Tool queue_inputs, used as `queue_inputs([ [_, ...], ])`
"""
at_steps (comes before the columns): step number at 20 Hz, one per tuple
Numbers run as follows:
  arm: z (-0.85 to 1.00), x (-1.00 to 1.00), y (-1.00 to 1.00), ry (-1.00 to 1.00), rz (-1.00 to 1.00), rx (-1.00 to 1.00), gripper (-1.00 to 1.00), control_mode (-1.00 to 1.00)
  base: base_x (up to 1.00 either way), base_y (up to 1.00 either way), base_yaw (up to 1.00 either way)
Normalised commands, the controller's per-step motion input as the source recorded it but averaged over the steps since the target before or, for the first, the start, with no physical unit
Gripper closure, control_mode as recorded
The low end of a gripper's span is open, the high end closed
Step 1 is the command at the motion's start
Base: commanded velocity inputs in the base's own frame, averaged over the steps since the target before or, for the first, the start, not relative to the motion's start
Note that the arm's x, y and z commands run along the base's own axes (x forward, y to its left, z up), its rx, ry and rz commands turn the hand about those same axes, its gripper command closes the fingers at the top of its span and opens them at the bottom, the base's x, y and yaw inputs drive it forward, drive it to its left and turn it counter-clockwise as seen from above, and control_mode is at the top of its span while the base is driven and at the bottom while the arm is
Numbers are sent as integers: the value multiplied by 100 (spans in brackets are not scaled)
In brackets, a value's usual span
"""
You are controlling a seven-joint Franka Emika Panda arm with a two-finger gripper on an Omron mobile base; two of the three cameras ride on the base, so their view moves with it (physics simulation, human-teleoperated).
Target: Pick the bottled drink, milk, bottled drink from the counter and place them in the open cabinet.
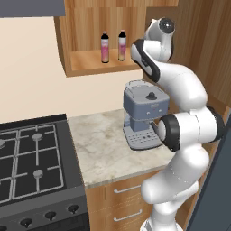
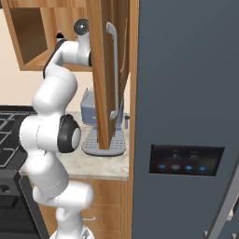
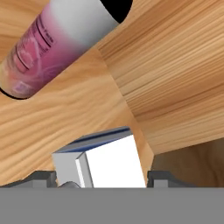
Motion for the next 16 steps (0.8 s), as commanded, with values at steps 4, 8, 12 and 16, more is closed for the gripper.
queue_inputs([
  [4, -17, 44, 0, -5, 0, 0, -100, -100, 0, 0, 0],
  [8, -3, 33, 0, 0, 0, 0, -100, -100, 0, 0, 0],
  [12, 0, 9, 0, -2, 0, 0, -100, -100, 0, 0, 0],
  [16, 12, 17, 0, -4, 0, 1, -100, -100, 0, 0, 0],
])
